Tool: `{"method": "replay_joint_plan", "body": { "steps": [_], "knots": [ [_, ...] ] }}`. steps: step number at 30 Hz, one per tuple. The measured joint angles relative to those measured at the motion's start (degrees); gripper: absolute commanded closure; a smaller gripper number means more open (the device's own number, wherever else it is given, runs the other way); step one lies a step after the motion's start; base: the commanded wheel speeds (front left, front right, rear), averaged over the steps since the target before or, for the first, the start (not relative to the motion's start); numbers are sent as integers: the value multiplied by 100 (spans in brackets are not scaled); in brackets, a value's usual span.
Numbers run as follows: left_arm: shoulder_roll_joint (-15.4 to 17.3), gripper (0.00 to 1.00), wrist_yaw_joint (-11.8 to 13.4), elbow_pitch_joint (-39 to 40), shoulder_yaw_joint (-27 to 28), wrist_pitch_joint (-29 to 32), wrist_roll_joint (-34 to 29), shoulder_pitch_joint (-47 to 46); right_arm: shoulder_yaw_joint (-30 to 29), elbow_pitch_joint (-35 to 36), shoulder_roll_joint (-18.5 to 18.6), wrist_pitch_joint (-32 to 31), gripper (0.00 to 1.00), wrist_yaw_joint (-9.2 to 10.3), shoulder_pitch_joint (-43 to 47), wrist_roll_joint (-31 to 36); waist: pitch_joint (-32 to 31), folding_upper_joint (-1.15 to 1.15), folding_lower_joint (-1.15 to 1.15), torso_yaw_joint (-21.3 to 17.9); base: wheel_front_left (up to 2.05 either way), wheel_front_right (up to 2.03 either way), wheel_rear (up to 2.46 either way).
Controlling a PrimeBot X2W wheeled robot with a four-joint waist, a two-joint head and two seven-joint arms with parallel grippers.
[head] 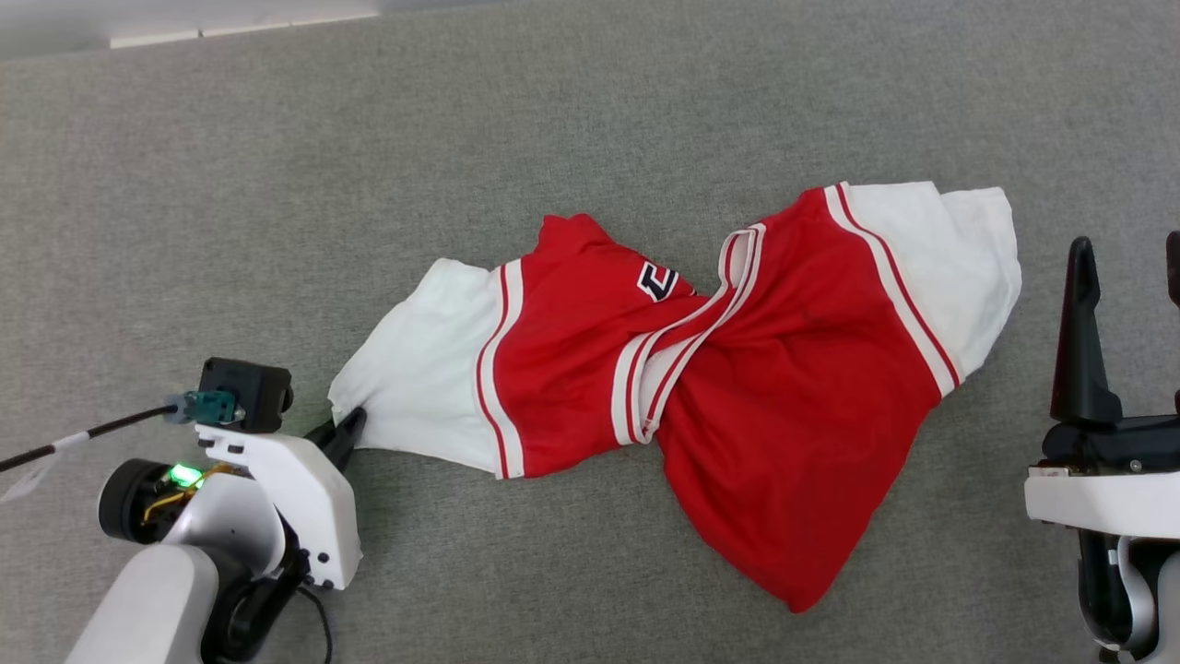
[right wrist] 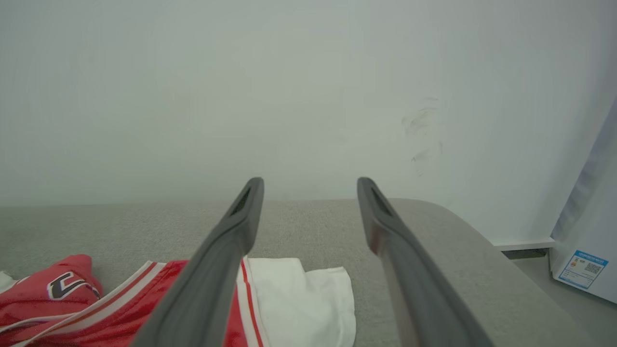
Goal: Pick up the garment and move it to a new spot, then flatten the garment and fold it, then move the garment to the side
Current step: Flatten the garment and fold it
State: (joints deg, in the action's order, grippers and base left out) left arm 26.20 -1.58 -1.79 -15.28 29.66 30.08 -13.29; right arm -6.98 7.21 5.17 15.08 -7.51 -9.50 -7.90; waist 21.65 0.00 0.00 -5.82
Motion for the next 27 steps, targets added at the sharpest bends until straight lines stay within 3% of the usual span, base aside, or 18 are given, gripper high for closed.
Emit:
{"method": "replay_joint_plan", "body": {
  "steps": [4, 8, 19, 23, 27],
  "knots": [
    [-115, 100, 35, 35, 142, -419, 81, 195, 90, -285, 261, -33, 0, 1, 48, 83, -160, 0, 0, 96, 0, 0, 0],
    [-100, 100, 135, 454, 337, -756, 97, 427, 309, -586, 727, -753, 0, -2, 47, 52, -342, 0, 0, 258, 0, 0, 0],
    [245, 100, 191, 2126, 396, -544, 59, 840, 931, -1059, 2273, -4675, 0, 0, -1020, -799, -338, 0, 0, 820, 0, 0, 0],
    [253, 100, 159, 2509, 268, -447, 60, 842, 1032, -1299, 2628, -5645, 0, -1, -1670, -1003, -168, 0, 0, 1020, 0, 0, 0],
    [223, 100, 111, 2642, 125, -428, 24, 772, 1152, -1685, 2837, -6226, 0, 0, -2152, -1114, 7, 0, 0, 1249, 0, 0, 0]
  ]
}}
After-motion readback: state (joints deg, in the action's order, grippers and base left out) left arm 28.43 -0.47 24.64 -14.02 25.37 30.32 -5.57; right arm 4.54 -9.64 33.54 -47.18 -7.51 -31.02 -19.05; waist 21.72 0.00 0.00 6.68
